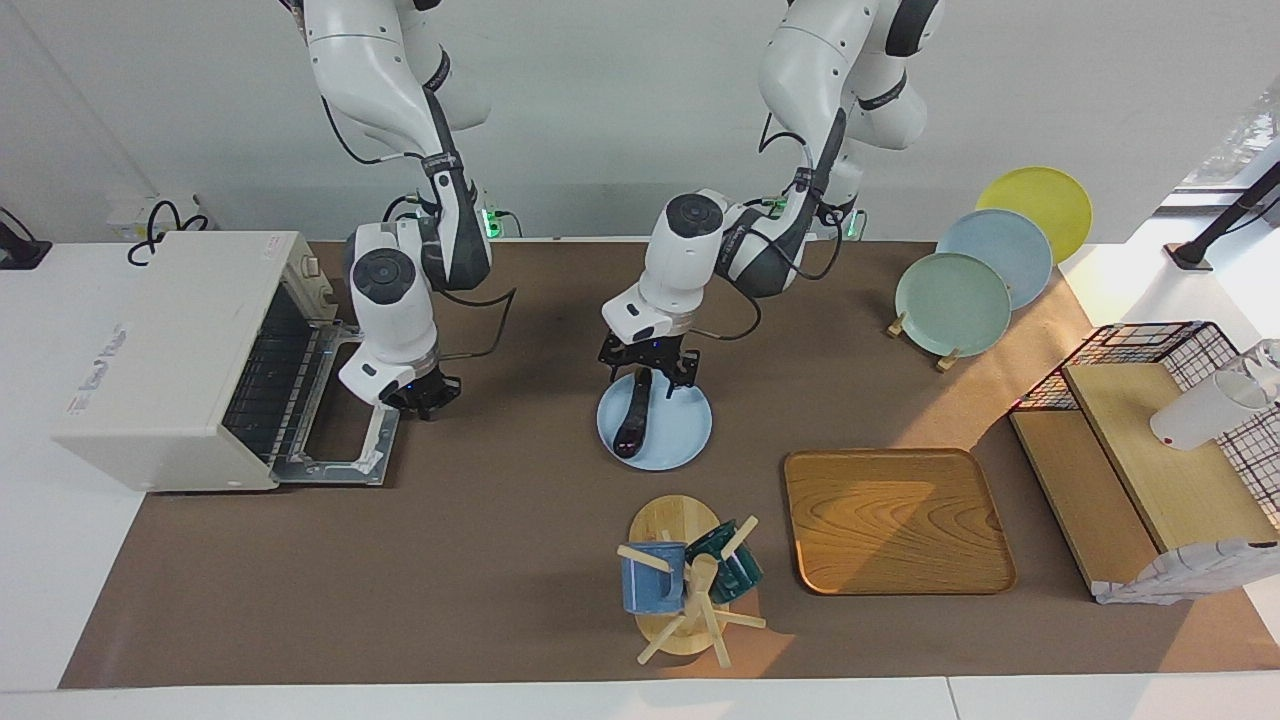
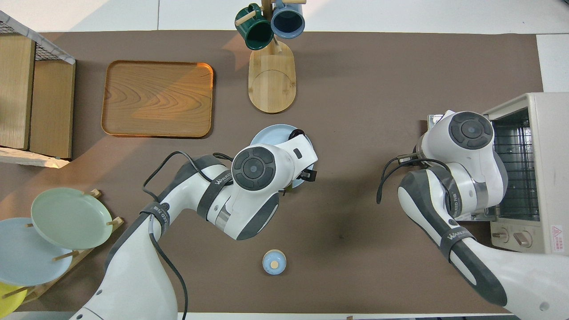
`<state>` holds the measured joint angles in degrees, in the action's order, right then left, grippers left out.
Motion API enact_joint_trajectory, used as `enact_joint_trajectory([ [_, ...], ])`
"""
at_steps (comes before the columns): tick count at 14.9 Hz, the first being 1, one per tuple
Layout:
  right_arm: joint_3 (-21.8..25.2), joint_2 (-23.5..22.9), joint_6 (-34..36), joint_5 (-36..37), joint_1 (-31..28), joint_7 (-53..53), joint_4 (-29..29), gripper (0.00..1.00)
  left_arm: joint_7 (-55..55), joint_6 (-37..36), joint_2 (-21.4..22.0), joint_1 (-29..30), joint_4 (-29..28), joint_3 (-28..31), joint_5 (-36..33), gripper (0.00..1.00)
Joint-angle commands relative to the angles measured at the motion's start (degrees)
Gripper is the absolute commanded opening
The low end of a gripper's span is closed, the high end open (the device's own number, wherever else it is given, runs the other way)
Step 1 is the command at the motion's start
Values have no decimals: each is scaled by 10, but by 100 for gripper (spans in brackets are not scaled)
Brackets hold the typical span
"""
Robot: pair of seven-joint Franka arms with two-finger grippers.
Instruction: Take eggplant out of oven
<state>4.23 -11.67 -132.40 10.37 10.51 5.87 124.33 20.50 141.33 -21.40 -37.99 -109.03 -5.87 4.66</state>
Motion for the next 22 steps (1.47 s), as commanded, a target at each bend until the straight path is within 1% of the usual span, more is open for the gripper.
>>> enact_joint_trajectory([
  [1,-7,11,-11,17,-22,-19,14,4,-1,25,-11,-9,-3,10,9,100],
  [3,-7,11,-10,36,-22,-20,14,4,-1,39,-19,-9,-3,10,9,97],
  [5,-7,11,-1,72,-21,-26,9,4,-3,38,-22,-7,-1,10,8,90],
  [7,-8,11,27,99,-21,-46,-7,4,-6,37,-22,-5,-2,10,9,76],
  [9,-8,16,73,99,-21,-63,-33,4,-9,36,-21,-4,-3,10,8,60],
  [10,-8,23,112,99,-22,-83,-55,4,-9,36,-21,-4,-4,10,9,54],
  [11,-7,37,147,94,-27,-99,-73,4,-10,35,-21,-3,-5,10,9,52],
  [13,-7,73,183,87,-43,-121,-80,4,-11,32,-20,-2,-5,10,9,42],
  [15,-7,94,212,86,-55,-137,-79,4,-6,30,-20,-1,-3,10,9,28],
  [17,-7,107,224,67,-78,-162,-77,4,-2,28,-17,4,0,10,15,8],
  [18,-7,112,232,62,-90,-179,-77,4,-2,23,-13,12,0,10,24,0],
  [20,-6,118,246,47,-107,-202,-78,5,-4,-18,1,38,12,10,32,0],
  [22,-7,126,260,41,-120,-206,-77,5,-9,-46,27,66,14,10,46,0],
])
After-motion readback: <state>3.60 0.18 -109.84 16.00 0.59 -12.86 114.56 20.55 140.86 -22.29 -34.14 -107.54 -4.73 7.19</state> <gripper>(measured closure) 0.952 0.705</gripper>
